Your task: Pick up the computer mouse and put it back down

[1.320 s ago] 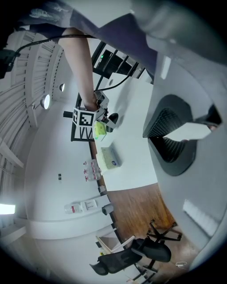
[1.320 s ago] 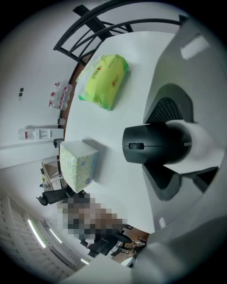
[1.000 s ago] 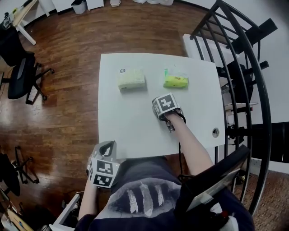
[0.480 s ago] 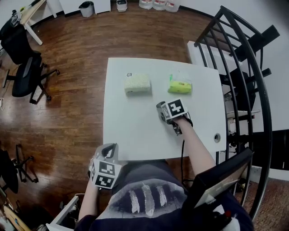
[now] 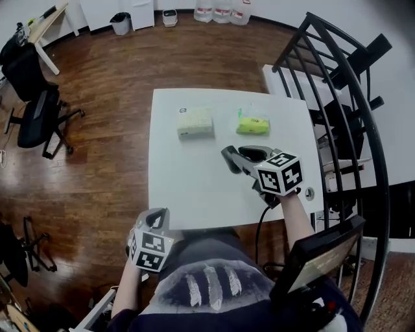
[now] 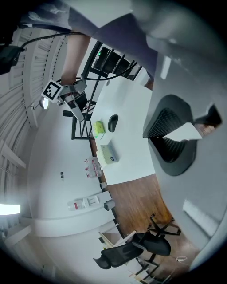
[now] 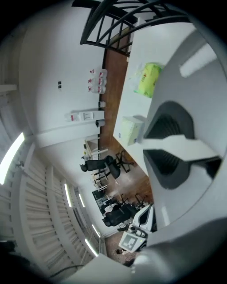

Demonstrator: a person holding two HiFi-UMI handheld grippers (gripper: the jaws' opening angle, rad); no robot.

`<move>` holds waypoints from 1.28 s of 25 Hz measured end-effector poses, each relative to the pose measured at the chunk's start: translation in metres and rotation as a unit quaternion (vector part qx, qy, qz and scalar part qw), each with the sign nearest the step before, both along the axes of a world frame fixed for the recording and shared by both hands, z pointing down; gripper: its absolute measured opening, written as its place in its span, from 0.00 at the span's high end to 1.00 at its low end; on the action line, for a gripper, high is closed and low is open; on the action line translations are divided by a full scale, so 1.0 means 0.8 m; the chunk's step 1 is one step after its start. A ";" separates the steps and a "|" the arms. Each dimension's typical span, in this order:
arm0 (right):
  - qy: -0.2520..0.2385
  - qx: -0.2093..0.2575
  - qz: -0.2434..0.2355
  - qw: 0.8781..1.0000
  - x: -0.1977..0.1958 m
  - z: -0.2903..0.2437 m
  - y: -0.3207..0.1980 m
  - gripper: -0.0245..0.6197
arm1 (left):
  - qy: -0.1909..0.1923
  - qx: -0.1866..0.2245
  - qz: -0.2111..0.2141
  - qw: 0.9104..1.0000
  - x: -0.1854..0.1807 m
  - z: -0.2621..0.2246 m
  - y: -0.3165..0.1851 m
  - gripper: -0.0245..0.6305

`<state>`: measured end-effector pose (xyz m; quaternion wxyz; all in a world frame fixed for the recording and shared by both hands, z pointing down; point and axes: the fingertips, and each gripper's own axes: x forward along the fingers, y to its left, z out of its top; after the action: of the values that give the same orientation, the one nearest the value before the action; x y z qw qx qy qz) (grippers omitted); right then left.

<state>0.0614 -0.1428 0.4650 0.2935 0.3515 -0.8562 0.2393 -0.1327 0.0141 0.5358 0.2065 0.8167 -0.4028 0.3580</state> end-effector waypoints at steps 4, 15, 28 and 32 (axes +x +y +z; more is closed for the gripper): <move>-0.049 0.030 -0.017 0.998 -0.023 -0.044 0.048 0.96 | 0.001 0.002 0.021 1.000 0.003 0.000 0.013 0.94; -0.120 0.050 0.027 0.991 0.027 -0.092 0.137 0.96 | 0.007 0.012 0.058 0.998 0.069 -0.025 0.044 0.94; -0.133 0.044 -0.007 0.990 0.087 -0.086 0.139 0.96 | -0.008 0.027 0.022 0.999 0.149 -0.047 0.048 0.94; -0.134 0.039 -0.020 0.990 0.090 -0.083 0.137 0.96 | -0.010 0.022 0.006 1.000 0.154 -0.045 0.055 0.94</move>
<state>0.1330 -0.0328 0.3986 0.1666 0.3098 -0.9036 0.2446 -0.0094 0.0579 0.4998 0.1826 0.8197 -0.4077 0.3586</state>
